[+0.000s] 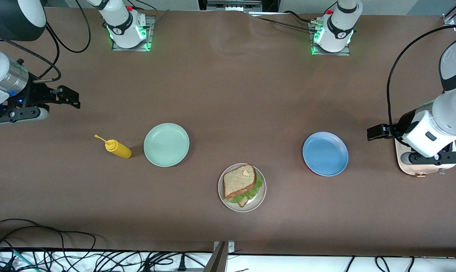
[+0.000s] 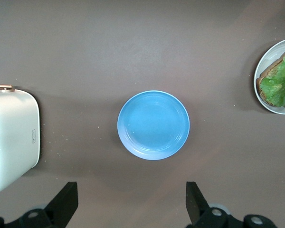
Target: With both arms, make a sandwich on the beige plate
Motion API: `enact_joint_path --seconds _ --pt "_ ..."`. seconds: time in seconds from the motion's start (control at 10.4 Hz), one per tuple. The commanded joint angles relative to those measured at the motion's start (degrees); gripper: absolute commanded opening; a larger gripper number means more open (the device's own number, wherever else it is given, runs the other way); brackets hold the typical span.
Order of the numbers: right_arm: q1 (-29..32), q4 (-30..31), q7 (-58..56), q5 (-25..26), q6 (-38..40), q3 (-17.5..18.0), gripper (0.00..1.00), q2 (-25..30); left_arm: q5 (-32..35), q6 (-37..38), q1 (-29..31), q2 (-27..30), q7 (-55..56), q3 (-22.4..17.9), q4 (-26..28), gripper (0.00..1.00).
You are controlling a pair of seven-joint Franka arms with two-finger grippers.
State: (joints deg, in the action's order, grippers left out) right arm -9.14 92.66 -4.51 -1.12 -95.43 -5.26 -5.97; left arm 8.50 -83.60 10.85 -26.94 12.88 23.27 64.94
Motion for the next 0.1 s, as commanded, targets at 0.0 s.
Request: enact_joint_path --seconds 0.0 --pt "-0.26 -1.26 1.69 1.12 0.25 0.07 1.00 -0.62 1.17 -0.69 0.31 0.48 -1.28 0.19 0.80 1.00"
